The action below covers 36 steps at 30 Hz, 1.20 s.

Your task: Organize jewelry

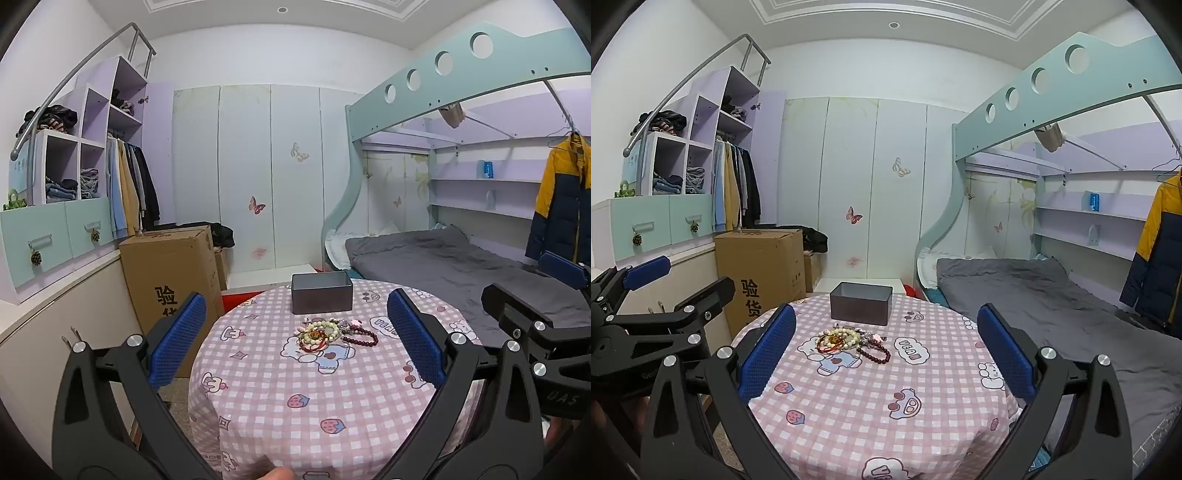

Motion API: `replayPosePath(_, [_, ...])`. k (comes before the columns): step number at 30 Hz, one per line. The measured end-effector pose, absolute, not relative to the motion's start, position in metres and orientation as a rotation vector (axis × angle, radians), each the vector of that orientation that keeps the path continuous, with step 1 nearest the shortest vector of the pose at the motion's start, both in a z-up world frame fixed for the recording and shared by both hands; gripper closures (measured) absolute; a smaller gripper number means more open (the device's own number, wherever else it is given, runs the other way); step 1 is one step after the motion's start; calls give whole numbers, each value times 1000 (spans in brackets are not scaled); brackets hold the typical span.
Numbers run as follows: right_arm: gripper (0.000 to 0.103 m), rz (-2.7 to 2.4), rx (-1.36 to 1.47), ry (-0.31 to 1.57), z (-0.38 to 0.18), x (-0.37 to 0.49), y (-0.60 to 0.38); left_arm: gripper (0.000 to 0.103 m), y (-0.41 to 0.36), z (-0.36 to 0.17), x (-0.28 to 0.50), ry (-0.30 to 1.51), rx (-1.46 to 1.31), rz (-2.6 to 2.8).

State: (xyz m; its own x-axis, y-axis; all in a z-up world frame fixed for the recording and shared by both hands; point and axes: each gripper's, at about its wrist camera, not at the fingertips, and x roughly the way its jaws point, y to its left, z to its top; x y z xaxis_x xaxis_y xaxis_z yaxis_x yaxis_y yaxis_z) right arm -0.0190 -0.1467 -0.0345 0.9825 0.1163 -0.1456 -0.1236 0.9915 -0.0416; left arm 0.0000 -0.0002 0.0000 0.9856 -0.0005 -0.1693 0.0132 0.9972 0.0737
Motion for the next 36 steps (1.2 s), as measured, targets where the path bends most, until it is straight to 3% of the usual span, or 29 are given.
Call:
replayPosePath(22, [8,121,-43,169,-45,-2,-144,7,3,-15,26,252,90,-1])
replayPosePath(36, [8,106,-26,291,-71,64,-159,7,15,-57,115,541,48,-111])
